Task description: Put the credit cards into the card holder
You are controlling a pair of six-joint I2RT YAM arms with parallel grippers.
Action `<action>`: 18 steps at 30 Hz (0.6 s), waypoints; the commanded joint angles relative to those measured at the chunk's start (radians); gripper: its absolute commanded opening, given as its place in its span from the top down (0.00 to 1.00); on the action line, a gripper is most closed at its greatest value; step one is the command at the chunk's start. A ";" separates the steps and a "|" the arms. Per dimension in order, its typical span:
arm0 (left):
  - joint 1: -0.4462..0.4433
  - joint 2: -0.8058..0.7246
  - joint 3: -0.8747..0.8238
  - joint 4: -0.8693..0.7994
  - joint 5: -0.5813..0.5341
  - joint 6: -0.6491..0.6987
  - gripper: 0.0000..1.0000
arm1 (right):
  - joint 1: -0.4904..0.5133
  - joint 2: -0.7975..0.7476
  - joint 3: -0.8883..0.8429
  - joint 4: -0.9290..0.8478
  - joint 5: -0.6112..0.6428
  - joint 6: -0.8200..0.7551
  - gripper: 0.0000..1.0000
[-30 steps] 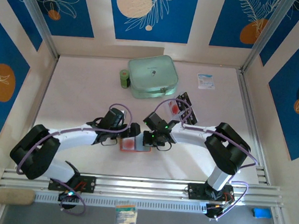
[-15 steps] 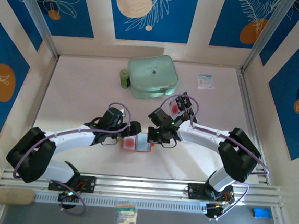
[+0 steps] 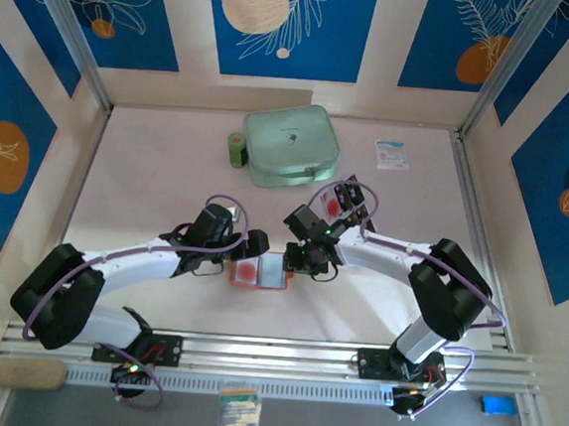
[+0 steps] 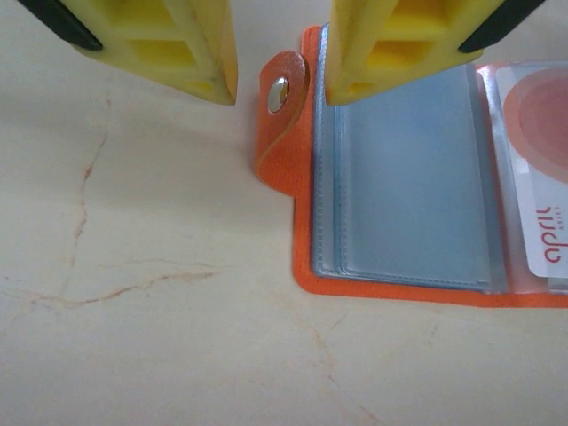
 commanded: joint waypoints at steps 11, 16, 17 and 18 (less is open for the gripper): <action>0.010 -0.043 0.000 -0.010 0.021 -0.007 0.00 | -0.048 -0.018 -0.060 0.090 -0.069 -0.005 1.00; 0.009 -0.071 0.001 0.014 0.051 -0.038 0.00 | -0.090 -0.036 -0.131 0.219 -0.179 0.012 1.00; 0.007 -0.074 0.002 0.023 0.058 -0.045 0.00 | -0.098 -0.037 -0.140 0.238 -0.196 0.016 1.00; 0.005 -0.078 0.004 0.032 0.066 -0.055 0.00 | -0.105 -0.038 -0.150 0.260 -0.214 0.022 1.00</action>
